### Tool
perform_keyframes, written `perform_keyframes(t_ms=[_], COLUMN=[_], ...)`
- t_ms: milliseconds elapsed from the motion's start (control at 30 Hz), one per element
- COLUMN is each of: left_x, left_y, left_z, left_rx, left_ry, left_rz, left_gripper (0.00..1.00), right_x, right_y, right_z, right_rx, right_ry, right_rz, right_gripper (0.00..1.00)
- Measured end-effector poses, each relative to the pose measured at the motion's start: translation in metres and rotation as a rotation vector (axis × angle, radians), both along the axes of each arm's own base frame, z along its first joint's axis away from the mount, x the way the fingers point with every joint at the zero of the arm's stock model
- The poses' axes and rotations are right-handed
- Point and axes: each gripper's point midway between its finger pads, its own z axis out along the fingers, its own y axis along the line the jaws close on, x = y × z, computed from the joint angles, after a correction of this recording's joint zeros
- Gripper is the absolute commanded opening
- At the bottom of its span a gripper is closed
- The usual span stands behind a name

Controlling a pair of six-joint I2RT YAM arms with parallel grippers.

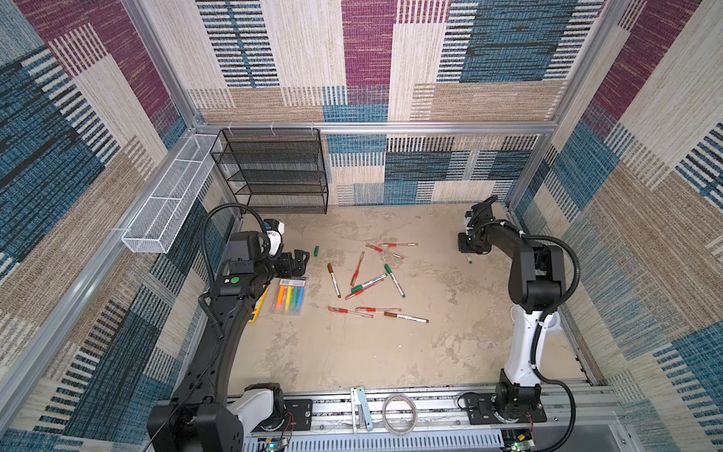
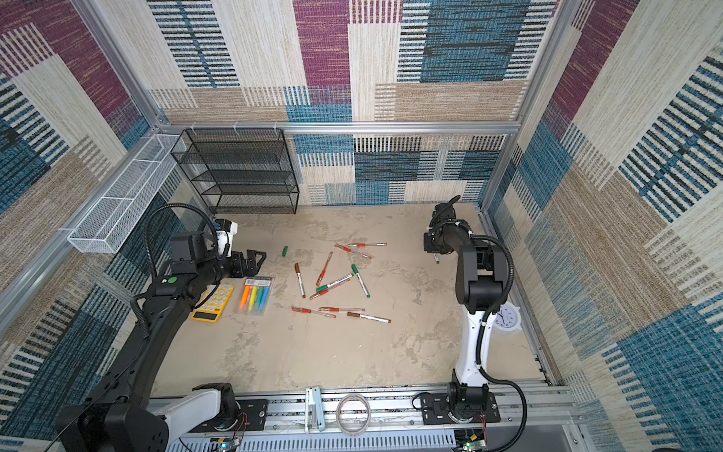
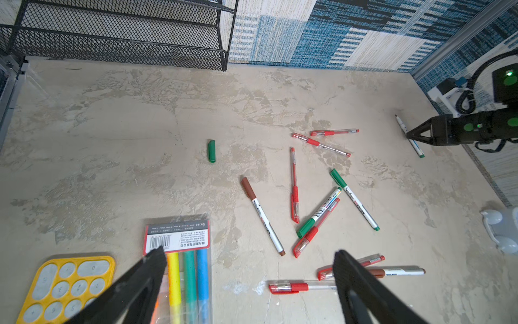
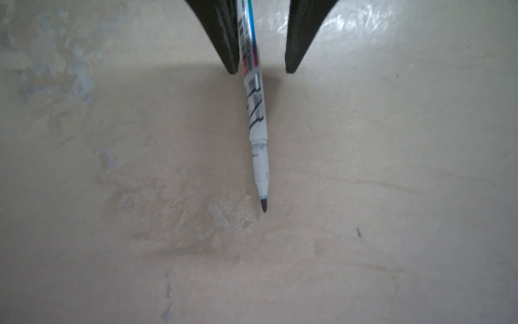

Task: Remove pen caps from pens
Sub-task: Place the pen at the top-right of the table, then pick up the pen from the center of the table.

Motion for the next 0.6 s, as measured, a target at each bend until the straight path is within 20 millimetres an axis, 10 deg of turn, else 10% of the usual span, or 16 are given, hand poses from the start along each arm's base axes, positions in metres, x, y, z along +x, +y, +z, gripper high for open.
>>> perform_keyframes(t_ms=[333, 600], left_x=[0.001, 0.004], left_y=[0.001, 0.0], left_z=[-0.002, -0.006], left_rx=[0.0, -0.006], left_ry=[0.004, 0.019], left_rz=[0.004, -0.008], left_gripper=[0.97, 0.97], right_x=[-0.049, -0.112], right_y=[0.019, 0.084], right_z=[0.068, 0.079], right_rx=[0.111, 0.259], right_ry=[-0.116, -0.117], right_rz=[-0.009, 0.085], right_gripper=[0.43, 0.46])
